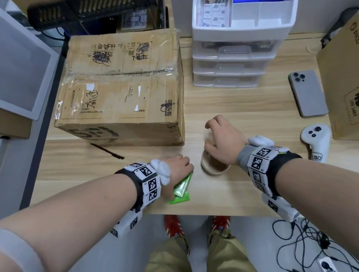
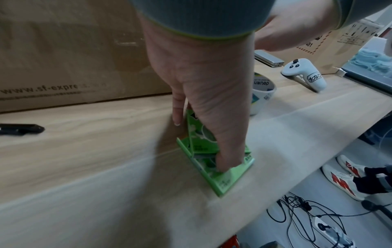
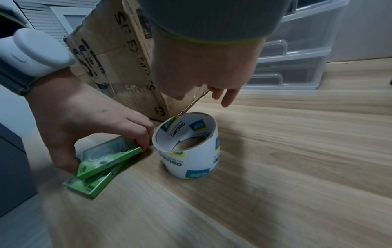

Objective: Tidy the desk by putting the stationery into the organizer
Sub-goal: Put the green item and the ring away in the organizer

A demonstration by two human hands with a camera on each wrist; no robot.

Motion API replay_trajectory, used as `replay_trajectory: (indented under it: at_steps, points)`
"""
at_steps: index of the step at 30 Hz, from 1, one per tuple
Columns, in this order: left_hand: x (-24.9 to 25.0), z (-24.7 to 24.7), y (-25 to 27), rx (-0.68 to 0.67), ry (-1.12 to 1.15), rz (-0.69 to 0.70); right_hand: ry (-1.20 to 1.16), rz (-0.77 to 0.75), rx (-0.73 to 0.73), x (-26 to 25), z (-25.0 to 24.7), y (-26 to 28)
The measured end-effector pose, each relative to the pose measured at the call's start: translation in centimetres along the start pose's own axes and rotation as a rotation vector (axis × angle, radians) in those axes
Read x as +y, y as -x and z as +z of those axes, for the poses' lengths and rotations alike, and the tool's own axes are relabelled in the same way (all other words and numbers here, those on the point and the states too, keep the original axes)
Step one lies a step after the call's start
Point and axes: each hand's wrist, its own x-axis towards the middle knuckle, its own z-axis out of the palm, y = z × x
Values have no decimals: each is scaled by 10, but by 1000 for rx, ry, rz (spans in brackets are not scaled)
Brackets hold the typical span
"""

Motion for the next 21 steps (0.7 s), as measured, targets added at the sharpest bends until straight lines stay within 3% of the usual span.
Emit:
replay_trajectory:
  at_steps: [8, 21]
  points:
    - [7, 13, 0, 17, 135, -94, 21, -16, 10, -2, 10, -1]
    - [17, 2, -1, 67, 80, -204, -13, -27, -2, -7, 13, 5]
